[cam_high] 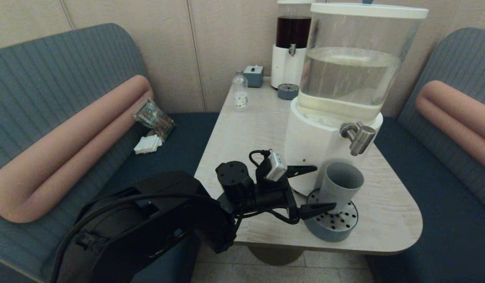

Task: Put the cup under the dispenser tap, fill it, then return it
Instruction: Place the cup next to the water dispenser

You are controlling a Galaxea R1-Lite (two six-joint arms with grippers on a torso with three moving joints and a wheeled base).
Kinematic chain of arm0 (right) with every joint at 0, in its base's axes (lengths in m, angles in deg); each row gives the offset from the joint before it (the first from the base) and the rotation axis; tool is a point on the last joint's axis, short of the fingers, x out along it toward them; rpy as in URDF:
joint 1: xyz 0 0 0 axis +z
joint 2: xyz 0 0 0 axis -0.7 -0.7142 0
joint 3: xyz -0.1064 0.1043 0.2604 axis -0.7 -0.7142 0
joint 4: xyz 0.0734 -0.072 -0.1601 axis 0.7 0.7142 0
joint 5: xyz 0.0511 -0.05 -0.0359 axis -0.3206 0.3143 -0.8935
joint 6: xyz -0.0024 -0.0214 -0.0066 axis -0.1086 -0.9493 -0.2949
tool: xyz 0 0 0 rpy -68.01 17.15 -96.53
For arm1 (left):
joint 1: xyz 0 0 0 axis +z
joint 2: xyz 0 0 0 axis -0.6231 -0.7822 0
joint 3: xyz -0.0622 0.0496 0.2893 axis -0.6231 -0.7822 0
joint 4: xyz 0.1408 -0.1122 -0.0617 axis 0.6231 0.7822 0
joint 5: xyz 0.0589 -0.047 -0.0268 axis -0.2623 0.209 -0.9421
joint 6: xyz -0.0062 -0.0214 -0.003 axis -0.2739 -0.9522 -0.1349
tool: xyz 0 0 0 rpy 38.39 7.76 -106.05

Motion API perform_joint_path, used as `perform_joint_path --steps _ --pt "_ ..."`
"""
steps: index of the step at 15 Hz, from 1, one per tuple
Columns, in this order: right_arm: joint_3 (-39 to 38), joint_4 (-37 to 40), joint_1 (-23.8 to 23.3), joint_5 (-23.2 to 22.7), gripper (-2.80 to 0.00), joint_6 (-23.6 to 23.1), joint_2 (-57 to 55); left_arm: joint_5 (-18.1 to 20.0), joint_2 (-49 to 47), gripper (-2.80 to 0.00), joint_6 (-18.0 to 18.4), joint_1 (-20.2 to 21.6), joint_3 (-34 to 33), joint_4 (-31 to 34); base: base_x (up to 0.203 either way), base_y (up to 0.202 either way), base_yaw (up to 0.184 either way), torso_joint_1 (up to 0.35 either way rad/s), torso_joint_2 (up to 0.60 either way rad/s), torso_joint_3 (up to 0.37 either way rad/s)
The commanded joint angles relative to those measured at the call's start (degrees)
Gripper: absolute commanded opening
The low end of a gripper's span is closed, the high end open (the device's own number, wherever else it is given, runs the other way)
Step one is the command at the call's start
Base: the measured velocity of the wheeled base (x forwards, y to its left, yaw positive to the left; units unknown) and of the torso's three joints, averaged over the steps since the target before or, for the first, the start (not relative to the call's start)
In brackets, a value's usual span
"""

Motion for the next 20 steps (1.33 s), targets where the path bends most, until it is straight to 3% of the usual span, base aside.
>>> perform_joint_path --steps 1,7,9,18,19,20 --pt "0.0 0.0 0.0 0.0 -2.80 0.0 -0.1 0.0 -1.9 0.00 0.0 -0.3 2.0 -0.5 0.000 0.000 0.000 0.000 0.00 0.000" --pt "0.0 0.0 0.1 0.0 -2.80 0.0 -0.1 -2.4 -4.8 0.00 -0.1 -2.5 5.4 -0.5 0.000 0.000 0.000 0.000 0.00 0.000" --pt "0.0 0.0 0.0 0.0 -2.80 0.0 -0.1 -5.0 -6.6 0.00 -0.1 -3.2 7.8 -0.5 0.000 0.000 0.000 0.000 0.00 0.000" --pt "0.0 0.0 0.0 0.0 -2.80 0.0 -0.1 -5.5 -9.8 0.00 -0.2 -5.1 11.6 -0.3 0.000 0.000 0.000 0.000 0.00 0.000" --pt "0.0 0.0 0.0 0.0 -2.80 0.0 -0.1 -5.6 -10.0 -2.80 -0.2 -5.1 12.0 -0.3 0.000 0.000 0.000 0.000 0.00 0.000" --pt "0.0 0.0 0.0 0.0 -2.80 0.0 -0.1 -6.4 -10.2 -2.80 -0.2 -5.2 13.0 -0.3 0.000 0.000 0.000 0.000 0.00 0.000"
